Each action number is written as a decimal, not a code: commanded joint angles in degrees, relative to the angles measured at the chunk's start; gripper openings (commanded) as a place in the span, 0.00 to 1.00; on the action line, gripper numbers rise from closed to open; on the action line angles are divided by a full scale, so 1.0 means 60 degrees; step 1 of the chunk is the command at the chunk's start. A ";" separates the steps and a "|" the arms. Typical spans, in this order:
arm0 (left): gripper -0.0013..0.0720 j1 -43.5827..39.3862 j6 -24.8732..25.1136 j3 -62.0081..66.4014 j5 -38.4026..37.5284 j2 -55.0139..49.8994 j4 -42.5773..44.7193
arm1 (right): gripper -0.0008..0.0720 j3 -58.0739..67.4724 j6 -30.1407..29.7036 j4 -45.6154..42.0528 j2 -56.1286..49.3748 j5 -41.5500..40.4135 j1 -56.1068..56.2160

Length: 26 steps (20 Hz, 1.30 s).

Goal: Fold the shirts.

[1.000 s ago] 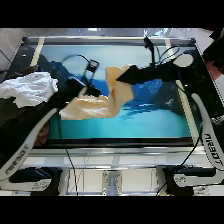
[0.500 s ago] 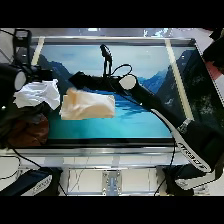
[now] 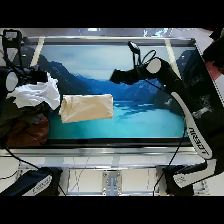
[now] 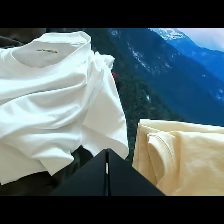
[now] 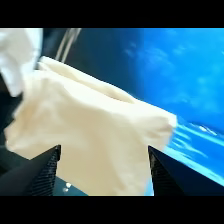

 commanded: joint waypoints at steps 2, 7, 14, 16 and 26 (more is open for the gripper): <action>0.03 0.0007 -0.0007 -0.0036 -0.0040 -0.0069 -0.0510 | 0.83 -0.0331 0.0477 0.0845 -0.1577 0.2178 -0.1286; 0.03 0.0007 -0.0007 -0.0036 -0.0044 -0.0463 -0.0565 | 0.83 -0.0321 -0.0831 0.4029 -0.3370 0.1869 -0.1024; 0.03 0.0007 -0.0007 -0.0040 -0.0044 -0.0852 -0.0565 | 0.83 -0.0313 -0.1035 0.4422 -0.4047 0.1188 0.0200; 0.03 0.0007 -0.0004 -0.0040 -0.0044 -0.0860 -0.0565 | 0.81 -0.0310 -0.1504 0.5027 -0.4076 0.1158 0.0576; 0.03 0.0011 0.0463 -0.0040 -0.0182 -0.0860 -0.0561 | 0.03 0.3126 -0.0426 0.2499 -0.3042 0.3107 -0.1096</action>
